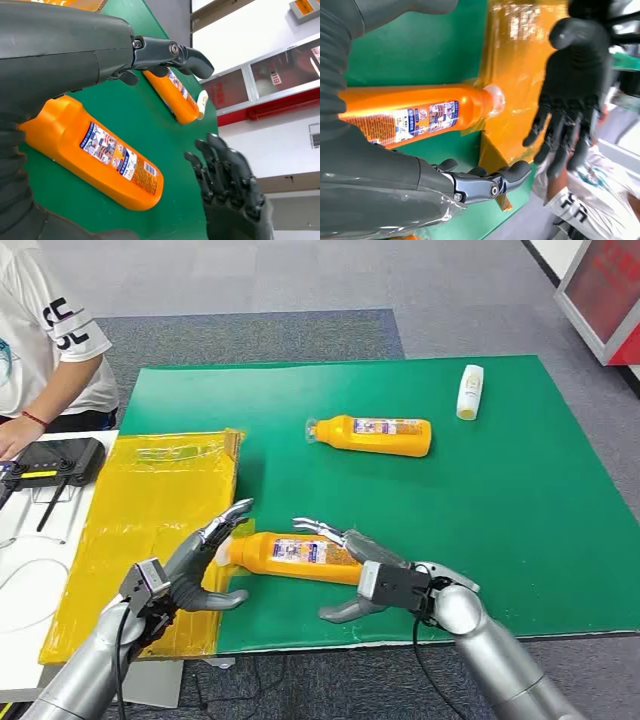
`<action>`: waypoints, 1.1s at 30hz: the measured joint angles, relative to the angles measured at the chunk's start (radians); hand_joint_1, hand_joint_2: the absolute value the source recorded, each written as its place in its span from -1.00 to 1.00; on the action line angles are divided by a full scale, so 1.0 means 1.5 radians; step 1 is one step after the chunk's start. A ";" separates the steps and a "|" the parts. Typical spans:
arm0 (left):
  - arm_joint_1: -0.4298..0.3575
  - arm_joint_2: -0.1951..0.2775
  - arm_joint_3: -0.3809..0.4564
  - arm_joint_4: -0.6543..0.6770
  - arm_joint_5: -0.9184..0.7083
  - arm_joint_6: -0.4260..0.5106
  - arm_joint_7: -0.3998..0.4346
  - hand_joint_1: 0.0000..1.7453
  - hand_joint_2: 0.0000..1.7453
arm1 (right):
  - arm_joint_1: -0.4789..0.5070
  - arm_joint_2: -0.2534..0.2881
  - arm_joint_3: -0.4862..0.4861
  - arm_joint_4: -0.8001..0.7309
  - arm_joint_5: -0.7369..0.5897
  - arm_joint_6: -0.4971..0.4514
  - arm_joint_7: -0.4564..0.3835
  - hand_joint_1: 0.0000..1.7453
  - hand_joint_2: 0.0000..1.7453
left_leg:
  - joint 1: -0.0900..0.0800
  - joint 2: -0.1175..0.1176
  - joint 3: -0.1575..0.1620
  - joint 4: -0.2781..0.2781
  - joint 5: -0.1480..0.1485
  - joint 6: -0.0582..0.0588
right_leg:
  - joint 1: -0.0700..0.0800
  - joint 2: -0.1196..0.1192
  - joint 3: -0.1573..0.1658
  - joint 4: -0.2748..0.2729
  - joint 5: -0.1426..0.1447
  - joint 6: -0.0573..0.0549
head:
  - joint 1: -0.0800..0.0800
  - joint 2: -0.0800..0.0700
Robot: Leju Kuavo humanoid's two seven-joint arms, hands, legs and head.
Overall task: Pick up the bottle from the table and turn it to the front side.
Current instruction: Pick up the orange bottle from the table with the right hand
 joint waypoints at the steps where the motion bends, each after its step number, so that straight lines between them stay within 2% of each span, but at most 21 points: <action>1: -0.001 0.000 0.000 0.000 0.000 0.000 0.000 -1.00 1.00 | -0.003 0.000 0.003 0.002 0.002 -0.002 0.001 -1.00 1.00 | 0.000 0.000 0.000 0.000 0.000 0.000 | 0.000 0.000 0.000 0.000 0.000 0.000 | 0.000 0.000; 7: -0.003 0.000 -0.002 0.001 0.007 -0.001 -0.008 -1.00 1.00 | -0.024 0.000 0.027 0.024 0.018 -0.027 0.010 -1.00 1.00 | 0.000 0.000 0.000 0.000 0.000 0.000 | 0.000 0.000 0.000 0.000 0.000 0.000 | 0.000 0.000; 13: 0.000 0.004 -0.002 0.000 0.015 -0.004 -0.015 -1.00 1.00 | -0.056 0.003 0.050 0.075 0.077 -0.099 0.037 -1.00 1.00 | 0.000 0.000 0.000 0.000 0.000 0.000 | 0.000 0.000 0.000 0.000 0.000 0.000 | 0.000 0.000; 22: 0.020 0.009 0.003 -0.011 0.013 -0.002 -0.014 -1.00 1.00 | -0.092 0.019 0.088 0.129 0.210 -0.182 0.118 -1.00 1.00 | 0.000 0.000 0.000 0.000 0.000 0.000 | 0.000 0.000 0.000 0.000 0.000 0.000 | 0.000 0.000; 26: 0.027 0.011 0.004 -0.016 0.010 -0.001 -0.012 -1.00 1.00 | -0.105 0.027 0.106 0.154 0.244 -0.191 0.139 -1.00 1.00 | 0.000 0.000 0.000 0.000 0.000 0.000 | 0.000 0.000 0.000 0.000 0.000 0.000 | 0.000 0.000; 33: 0.031 0.011 0.009 -0.018 0.004 -0.004 -0.011 -1.00 1.00 | -0.121 0.040 0.125 0.202 0.251 -0.181 0.148 -1.00 1.00 | 0.000 0.000 0.000 0.000 0.000 0.000 | 0.000 0.000 0.000 0.000 0.000 0.000 | 0.000 0.000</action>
